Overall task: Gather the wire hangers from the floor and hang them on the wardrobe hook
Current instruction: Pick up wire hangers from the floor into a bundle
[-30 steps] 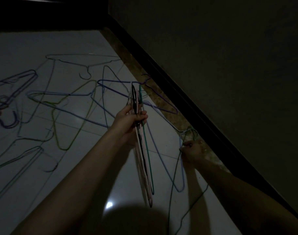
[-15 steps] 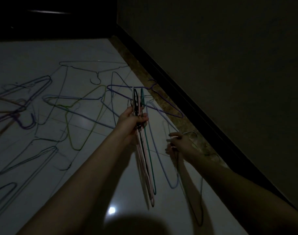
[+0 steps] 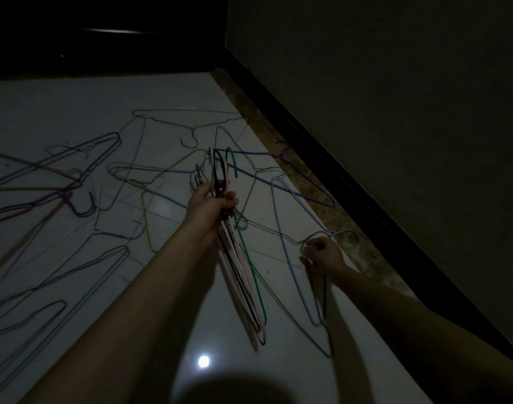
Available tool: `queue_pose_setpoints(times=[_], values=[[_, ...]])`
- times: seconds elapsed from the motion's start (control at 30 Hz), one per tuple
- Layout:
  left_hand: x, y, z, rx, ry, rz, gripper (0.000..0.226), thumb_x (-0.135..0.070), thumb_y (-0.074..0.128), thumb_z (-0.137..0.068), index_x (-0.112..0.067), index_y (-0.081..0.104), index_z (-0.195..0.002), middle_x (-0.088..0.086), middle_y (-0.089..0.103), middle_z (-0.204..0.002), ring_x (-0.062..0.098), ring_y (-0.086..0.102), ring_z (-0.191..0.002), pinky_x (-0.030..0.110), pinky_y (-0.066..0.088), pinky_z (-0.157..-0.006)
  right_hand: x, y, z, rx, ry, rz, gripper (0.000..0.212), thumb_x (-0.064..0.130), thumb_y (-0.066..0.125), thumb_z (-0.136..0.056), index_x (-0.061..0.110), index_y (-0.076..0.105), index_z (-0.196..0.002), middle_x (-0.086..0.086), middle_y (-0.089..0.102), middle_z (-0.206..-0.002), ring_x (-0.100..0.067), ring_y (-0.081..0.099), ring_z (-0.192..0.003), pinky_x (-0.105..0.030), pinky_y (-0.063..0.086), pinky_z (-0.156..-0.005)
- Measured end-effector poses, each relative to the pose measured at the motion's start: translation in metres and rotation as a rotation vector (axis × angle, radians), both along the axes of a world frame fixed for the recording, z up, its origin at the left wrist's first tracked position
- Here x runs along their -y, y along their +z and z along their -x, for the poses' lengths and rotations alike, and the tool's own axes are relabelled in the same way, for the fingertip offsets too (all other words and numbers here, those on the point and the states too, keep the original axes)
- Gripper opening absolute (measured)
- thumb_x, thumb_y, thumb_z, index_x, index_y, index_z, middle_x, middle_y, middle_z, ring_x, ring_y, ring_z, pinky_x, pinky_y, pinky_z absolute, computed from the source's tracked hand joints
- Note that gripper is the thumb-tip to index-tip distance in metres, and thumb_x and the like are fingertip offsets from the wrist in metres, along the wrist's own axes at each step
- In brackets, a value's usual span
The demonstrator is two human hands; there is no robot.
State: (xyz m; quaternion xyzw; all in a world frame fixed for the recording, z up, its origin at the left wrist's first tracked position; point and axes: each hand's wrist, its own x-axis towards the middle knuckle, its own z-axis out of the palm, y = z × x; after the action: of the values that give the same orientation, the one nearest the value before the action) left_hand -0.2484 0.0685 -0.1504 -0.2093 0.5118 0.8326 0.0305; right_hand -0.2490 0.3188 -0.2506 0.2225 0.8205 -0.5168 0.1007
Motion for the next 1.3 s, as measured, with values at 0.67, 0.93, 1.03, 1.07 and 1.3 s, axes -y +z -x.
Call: queue_pose_setpoints(times=[0.67,0.93,1.03,1.07,1.3], values=[[-0.007,0.005,-0.004,-0.025,0.016,0.031,0.026,0.014,0.046,-0.089,-0.006,0.055,-0.103,0.01,0.061,-0.084,0.018,0.062,-0.076,0.026,0.051,-0.072,0.014,0.068,-0.005,0.055,0.209,0.039,0.013,-0.009,0.052,-0.087,0.001,0.06,-0.091,-0.013,0.057,-0.08,-0.017,0.055,-0.066,-0.021,0.052,-0.056],[0.002,0.033,-0.008,-0.058,-0.007,-0.022,0.028,0.015,0.047,-0.087,-0.005,0.054,-0.106,0.011,0.06,-0.085,0.019,0.061,-0.071,0.024,0.052,-0.061,0.04,0.141,0.011,0.057,0.395,0.021,0.009,-0.003,0.056,-0.088,0.004,0.061,-0.09,-0.005,0.06,-0.082,-0.015,0.058,-0.072,-0.027,0.055,-0.067],[0.014,0.04,-0.01,-0.057,-0.027,-0.063,0.03,0.017,0.046,-0.087,-0.006,0.054,-0.105,0.011,0.062,-0.084,0.018,0.062,-0.074,0.025,0.051,-0.066,0.055,0.157,0.012,0.055,0.439,0.051,0.012,-0.004,0.055,-0.089,0.003,0.061,-0.096,-0.004,0.06,-0.082,-0.015,0.058,-0.074,-0.026,0.052,-0.068],[0.019,0.042,-0.011,-0.058,-0.037,-0.067,0.03,0.016,0.046,-0.087,-0.006,0.054,-0.105,0.011,0.062,-0.085,0.017,0.063,-0.075,0.024,0.052,-0.066,0.061,0.162,0.013,0.051,0.46,0.051,0.015,-0.004,0.055,-0.089,0.001,0.061,-0.102,-0.004,0.06,-0.082,-0.014,0.058,-0.075,-0.026,0.053,-0.069],[0.049,0.052,-0.013,-0.09,0.022,-0.027,0.028,0.017,0.045,-0.088,-0.004,0.055,-0.101,0.012,0.063,-0.09,0.012,0.066,-0.064,0.021,0.052,-0.062,0.089,0.197,0.02,0.032,0.551,0.041,0.024,-0.003,0.055,-0.09,-0.003,0.059,-0.113,-0.001,0.06,-0.082,-0.011,0.058,-0.073,-0.018,0.051,-0.057]])
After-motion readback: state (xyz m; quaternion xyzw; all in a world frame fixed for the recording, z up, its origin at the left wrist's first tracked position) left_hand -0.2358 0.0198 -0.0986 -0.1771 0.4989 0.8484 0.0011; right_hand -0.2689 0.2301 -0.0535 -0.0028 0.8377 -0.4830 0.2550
